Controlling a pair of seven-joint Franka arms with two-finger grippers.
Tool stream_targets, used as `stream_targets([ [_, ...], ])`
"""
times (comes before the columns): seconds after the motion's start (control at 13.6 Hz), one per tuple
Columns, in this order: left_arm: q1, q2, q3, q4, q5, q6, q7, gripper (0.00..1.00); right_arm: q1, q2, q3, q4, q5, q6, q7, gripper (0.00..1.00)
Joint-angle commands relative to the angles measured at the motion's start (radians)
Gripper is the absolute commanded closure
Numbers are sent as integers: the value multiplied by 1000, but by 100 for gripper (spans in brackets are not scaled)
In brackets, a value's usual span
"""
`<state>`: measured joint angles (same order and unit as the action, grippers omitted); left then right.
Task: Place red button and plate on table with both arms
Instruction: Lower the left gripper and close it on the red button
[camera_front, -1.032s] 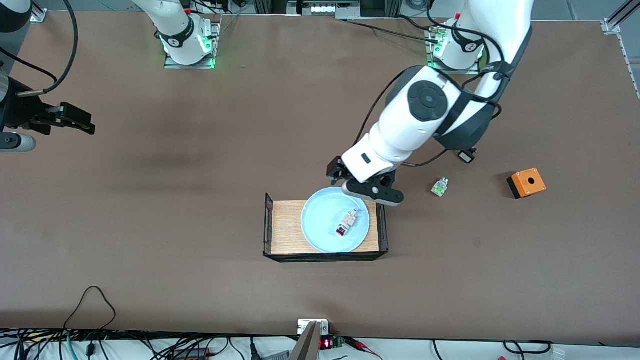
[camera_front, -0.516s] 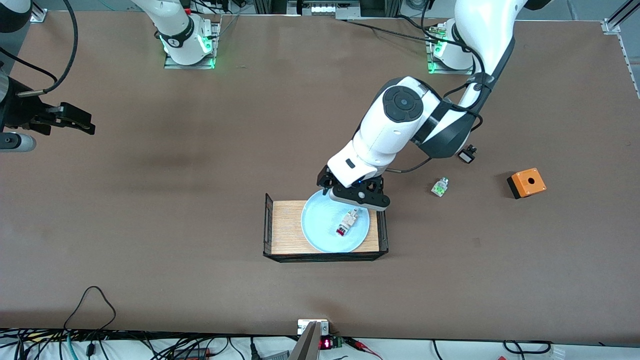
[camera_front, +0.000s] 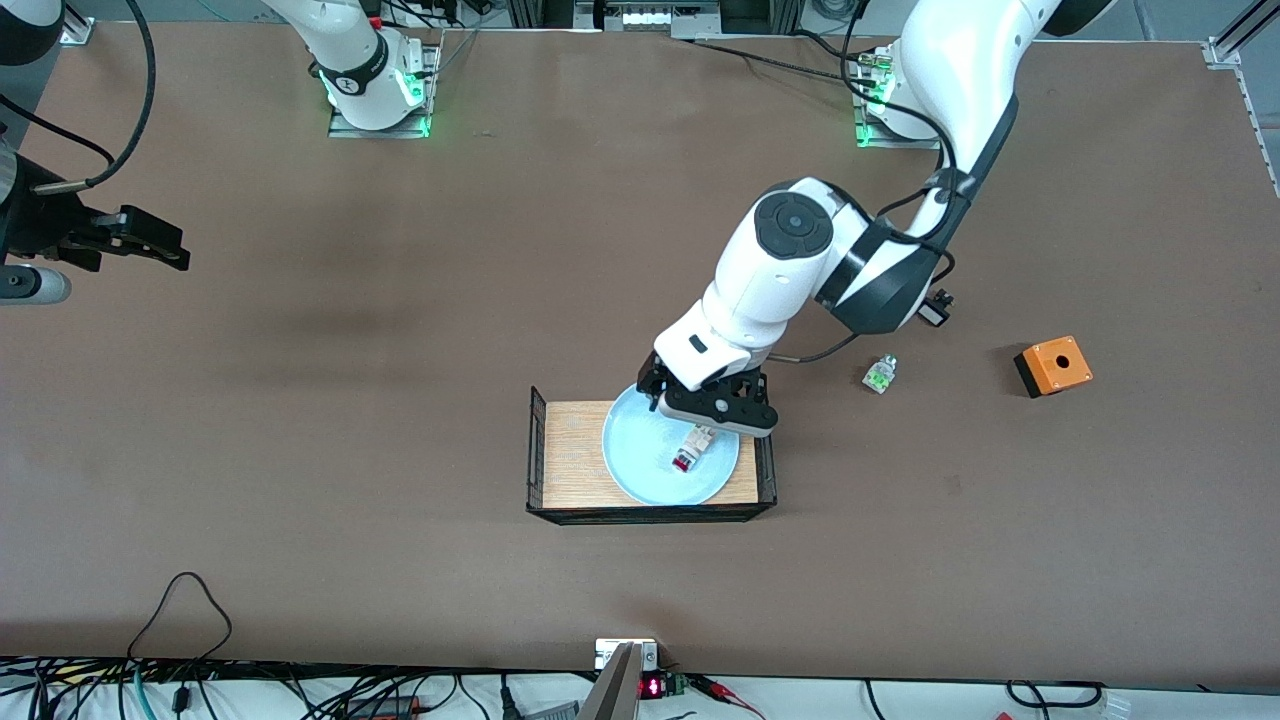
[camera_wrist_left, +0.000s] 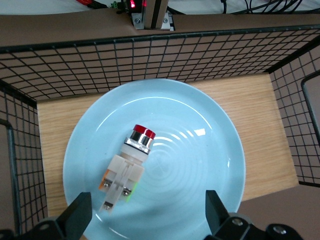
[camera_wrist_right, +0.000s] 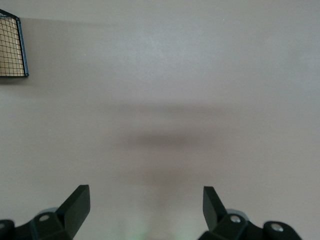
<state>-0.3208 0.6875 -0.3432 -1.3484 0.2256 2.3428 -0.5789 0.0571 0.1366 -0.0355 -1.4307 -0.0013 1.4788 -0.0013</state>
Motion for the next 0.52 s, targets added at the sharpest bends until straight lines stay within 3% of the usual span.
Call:
stream_targets([
  [0.0, -15, 33, 16, 37, 44, 23, -32, 0, -5, 0, 5, 12, -3, -2, -13, 0],
  [0.44, -18, 47, 29, 35, 47, 23, -53, 0, -6, 0, 5, 12, -3, -2, -13, 0],
])
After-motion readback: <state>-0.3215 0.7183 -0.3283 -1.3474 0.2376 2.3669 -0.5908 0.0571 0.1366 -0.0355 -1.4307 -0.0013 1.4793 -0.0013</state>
